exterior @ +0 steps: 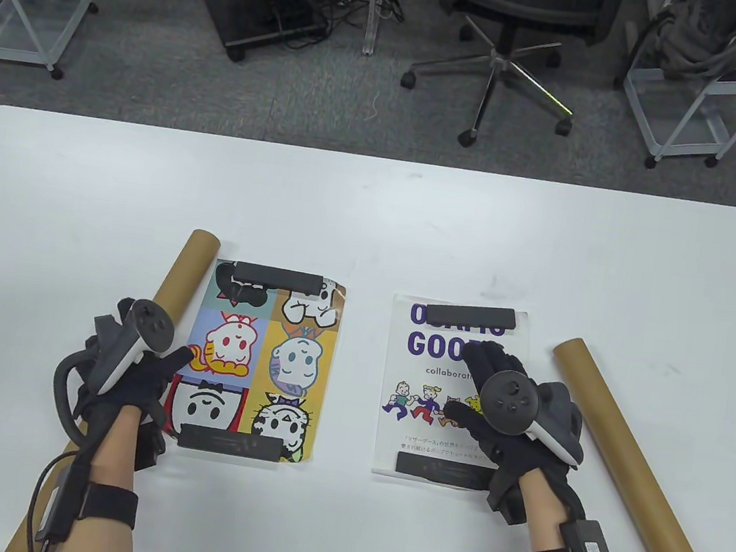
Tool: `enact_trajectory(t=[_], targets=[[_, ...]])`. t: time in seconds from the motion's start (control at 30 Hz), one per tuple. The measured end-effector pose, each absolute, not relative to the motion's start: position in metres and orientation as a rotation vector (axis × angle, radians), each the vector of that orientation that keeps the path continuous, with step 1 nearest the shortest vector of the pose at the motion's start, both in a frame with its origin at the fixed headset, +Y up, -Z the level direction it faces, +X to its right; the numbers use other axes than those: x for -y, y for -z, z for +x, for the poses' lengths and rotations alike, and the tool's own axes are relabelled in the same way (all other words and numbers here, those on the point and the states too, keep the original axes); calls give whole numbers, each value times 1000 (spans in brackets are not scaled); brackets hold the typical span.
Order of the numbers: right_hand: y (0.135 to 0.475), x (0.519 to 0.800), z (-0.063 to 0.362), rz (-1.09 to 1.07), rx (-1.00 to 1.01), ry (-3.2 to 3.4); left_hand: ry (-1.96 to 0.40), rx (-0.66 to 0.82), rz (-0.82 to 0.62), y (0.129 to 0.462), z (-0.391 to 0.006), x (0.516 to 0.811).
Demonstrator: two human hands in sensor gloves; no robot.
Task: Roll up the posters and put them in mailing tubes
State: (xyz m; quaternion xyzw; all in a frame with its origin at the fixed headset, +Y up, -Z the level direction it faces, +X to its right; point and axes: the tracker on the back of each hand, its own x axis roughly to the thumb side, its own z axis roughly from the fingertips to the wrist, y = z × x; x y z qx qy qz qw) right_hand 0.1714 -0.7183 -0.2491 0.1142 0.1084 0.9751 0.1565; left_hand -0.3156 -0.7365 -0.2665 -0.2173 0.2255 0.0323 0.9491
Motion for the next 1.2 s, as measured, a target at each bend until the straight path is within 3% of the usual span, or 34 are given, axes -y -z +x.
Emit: enact_trajectory(t=[0.1, 0.63, 1.0, 1.2], targets=[[249, 718, 172, 323, -313, -2789, -56, -497, -502, 267, -317, 745], [249, 718, 171, 328, -334, -2789, 20, -510, -460, 269, -319, 746], [249, 718, 172, 323, -344, -2785, 57, -448, -332, 269, -302, 719], [249, 719, 172, 325, -356, -2782, 118, -339, -229, 269, -279, 701]])
